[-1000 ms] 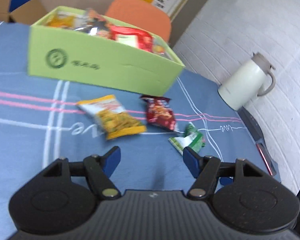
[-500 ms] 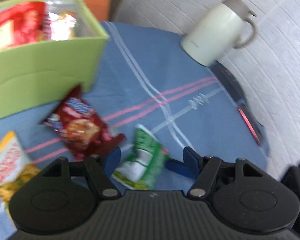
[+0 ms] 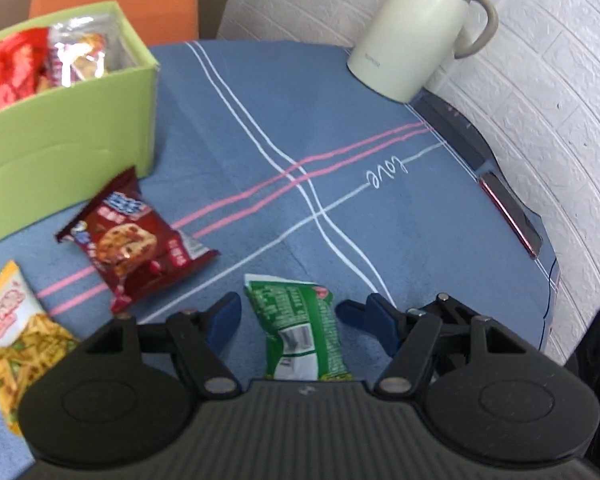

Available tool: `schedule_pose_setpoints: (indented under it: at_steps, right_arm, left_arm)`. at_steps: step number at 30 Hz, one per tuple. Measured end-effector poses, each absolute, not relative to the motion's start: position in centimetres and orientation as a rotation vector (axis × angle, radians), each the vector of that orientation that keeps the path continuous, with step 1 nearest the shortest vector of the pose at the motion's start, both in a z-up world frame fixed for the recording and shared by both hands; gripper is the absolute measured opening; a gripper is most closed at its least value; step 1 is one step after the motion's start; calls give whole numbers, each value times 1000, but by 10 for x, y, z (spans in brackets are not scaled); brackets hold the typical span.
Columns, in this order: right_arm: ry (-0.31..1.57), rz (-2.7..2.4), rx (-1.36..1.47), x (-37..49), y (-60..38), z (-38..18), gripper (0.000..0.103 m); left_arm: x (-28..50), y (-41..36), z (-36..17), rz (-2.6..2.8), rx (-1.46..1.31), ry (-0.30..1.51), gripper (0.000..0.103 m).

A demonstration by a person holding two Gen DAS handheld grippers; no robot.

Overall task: Organize snacks
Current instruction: 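Reach the left tool to the green pea snack bag and grasp it, then carry the green pea bag into the green box and open the left tool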

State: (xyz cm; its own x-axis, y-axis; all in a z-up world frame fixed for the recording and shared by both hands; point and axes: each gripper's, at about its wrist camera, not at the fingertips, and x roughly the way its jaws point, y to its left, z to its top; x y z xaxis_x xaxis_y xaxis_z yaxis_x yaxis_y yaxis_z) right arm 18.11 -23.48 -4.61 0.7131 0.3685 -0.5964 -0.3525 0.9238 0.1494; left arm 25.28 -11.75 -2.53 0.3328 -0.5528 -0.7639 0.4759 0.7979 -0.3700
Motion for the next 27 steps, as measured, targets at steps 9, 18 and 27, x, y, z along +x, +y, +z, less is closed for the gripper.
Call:
schedule_pose_setpoints:
  at_steps: [9, 18, 27]
  right_arm:
    - [606, 341, -7, 159, -234, -37, 25]
    - [403, 502, -84, 247, -181, 46, 25]
    - [445, 742, -110, 358, -47, 50, 26]
  left_arm:
    - [235, -79, -20, -700, -272, 972, 32]
    - [293, 0, 80, -470, -249, 692, 32]
    - [356, 123, 67, -199, -289, 714, 32]
